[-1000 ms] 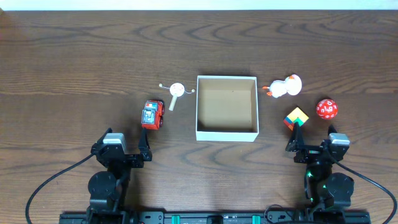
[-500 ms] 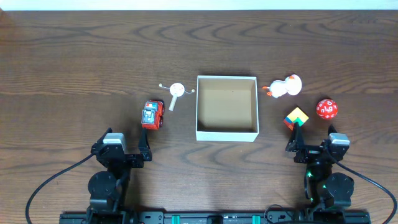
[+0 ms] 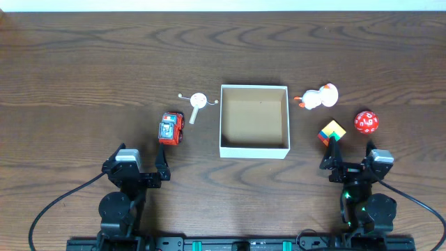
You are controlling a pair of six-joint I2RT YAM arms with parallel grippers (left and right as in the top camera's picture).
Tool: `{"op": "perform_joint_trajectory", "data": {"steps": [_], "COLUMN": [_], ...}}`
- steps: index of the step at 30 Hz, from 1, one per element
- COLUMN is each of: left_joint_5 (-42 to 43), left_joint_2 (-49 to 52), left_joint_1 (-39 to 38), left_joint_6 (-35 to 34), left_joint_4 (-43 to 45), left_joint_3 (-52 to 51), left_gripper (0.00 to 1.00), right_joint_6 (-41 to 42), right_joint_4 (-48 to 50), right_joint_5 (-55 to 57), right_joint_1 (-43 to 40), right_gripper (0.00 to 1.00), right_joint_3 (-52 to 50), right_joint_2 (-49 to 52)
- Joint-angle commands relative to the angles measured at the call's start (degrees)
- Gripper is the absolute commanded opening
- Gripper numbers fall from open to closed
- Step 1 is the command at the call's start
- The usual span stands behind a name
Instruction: Pack container
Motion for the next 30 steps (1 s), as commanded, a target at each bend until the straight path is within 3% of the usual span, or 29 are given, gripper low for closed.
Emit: {"op": "perform_joint_trajectory", "data": {"steps": [1,6,14,19,27,30], "left_joint_5": [-0.63,-0.63,-0.63,-0.63,-0.63,-0.63], "left_joint_2": [-0.39,-0.39,-0.39,-0.39,-0.39,-0.39], "left_joint_1": [0.28,0.28,0.28,0.28,0.28,0.28], "left_joint_6": [0.74,0.74,0.74,0.74,0.74,0.74], "left_joint_4": [-1.68,-1.68,-1.68,-1.68,-1.68,-1.68], "left_joint_3": [-0.42,-0.42,-0.42,-0.42,-0.42,-0.42], "left_gripper": [0.98,0.98,0.98,0.98,0.98,0.98], "right_joint_6": [7.98,8.96,9.84,6.82,-13.38,-16.35], "right_joint_4": [0.0,-0.15,-18.75,-26.8,-44.37,-47.69], "right_joint_5": [-1.7,-4.83,4.28,6.19,6.16,6.12], "right_joint_1": [-0.74,-0.76,-0.76,-0.76,-0.76,-0.76], "right_gripper": [0.99,0.99,0.99,0.99,0.99,0.99], "right_joint_3": [-0.24,0.74,19.56,37.51,63.41,68.32], "right_joint_2": [-0.33,-0.26,9.29,25.35,55.8,65.07]}}
